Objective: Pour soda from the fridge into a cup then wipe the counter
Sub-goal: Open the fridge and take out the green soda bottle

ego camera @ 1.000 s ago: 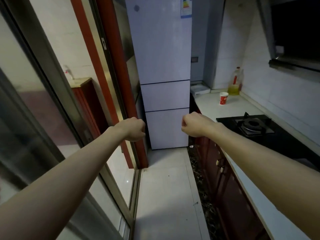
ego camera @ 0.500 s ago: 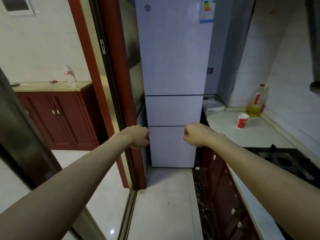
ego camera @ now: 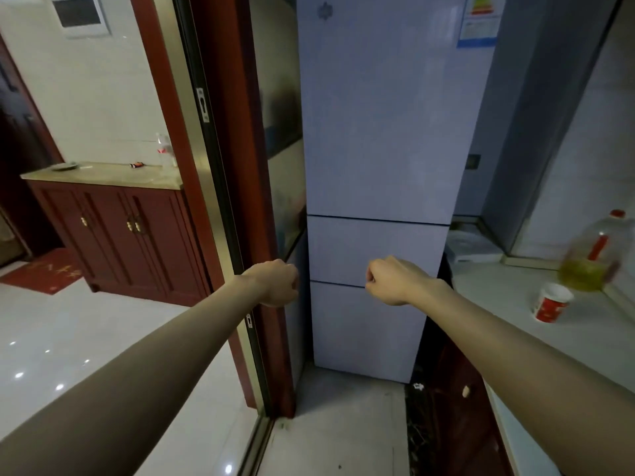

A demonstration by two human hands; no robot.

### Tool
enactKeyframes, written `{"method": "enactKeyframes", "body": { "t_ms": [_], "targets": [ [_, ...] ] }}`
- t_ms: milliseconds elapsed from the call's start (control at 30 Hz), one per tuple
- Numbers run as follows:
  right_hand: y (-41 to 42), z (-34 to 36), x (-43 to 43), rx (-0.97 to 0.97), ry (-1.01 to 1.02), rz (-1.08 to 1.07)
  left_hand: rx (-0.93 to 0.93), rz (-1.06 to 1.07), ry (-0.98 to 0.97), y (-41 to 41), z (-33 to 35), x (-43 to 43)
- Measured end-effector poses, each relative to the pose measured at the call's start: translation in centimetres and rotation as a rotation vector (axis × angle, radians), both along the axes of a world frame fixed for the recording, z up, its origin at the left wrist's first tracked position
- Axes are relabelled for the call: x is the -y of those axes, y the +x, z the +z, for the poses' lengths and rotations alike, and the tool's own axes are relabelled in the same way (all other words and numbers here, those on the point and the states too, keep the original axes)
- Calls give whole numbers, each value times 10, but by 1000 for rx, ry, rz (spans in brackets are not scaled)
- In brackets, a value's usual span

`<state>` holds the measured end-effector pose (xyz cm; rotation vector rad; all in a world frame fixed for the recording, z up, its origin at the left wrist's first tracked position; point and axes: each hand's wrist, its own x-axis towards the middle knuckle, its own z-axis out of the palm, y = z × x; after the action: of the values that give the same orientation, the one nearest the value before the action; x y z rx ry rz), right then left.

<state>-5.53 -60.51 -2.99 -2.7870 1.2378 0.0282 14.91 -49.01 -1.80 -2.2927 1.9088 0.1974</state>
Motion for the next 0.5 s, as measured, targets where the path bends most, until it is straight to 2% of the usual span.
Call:
{"method": "enactKeyframes", "body": {
  "t_ms": [500],
  "targets": [
    [135,-10,194,-76,50,-52,-36,-89,40,129,-15,220]
  ]
}}
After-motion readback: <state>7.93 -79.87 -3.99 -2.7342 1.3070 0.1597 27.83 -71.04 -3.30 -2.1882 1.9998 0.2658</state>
